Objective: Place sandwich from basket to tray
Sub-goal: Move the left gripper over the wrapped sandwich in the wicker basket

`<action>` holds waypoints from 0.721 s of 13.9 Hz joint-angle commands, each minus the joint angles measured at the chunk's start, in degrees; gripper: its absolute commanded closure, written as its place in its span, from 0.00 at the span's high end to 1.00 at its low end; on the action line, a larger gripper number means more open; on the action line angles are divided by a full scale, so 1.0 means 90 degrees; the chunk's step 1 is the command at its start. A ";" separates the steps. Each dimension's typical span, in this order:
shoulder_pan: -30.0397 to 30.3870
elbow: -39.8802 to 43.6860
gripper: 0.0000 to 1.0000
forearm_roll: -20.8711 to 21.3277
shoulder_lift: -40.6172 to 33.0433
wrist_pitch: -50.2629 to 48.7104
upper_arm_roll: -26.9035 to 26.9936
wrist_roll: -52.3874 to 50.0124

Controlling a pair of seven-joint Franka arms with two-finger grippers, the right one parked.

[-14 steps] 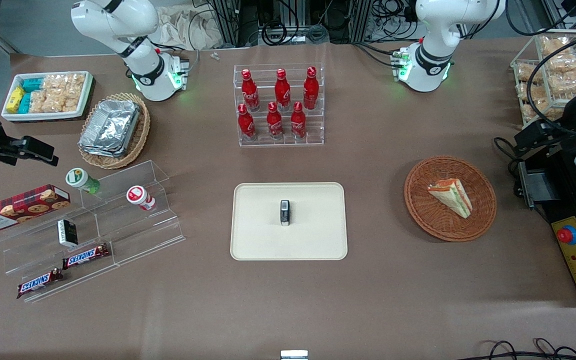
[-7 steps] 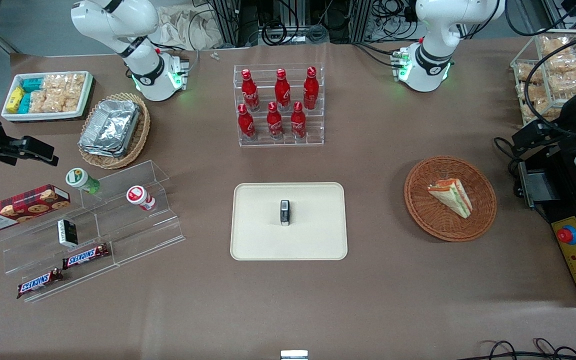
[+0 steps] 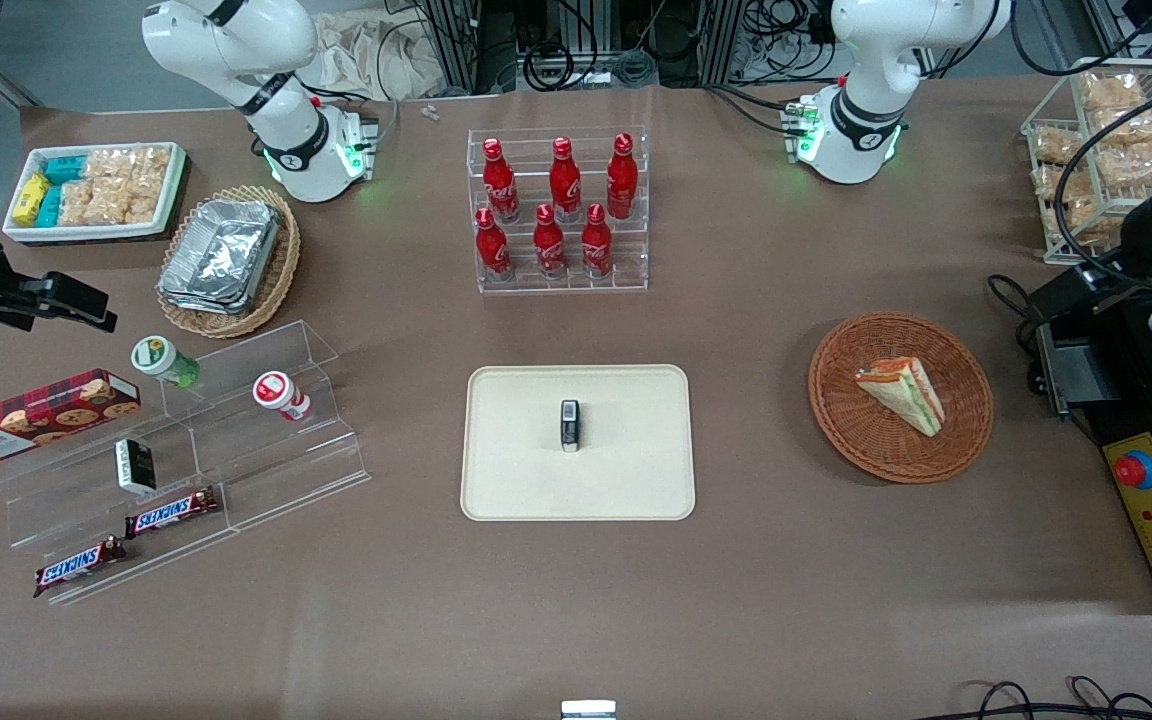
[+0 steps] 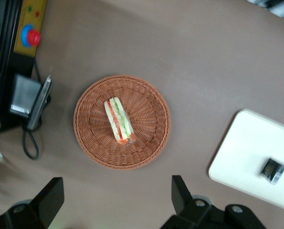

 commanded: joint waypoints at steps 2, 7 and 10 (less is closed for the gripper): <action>-0.0001 -0.0565 1.00 -0.0024 -0.0063 0.0198 -0.0011 -0.1590; -0.0021 -0.2419 1.00 0.0005 -0.0141 0.1563 -0.0011 -0.2658; -0.0099 -0.3640 1.00 0.0093 -0.0161 0.2841 -0.0011 -0.2610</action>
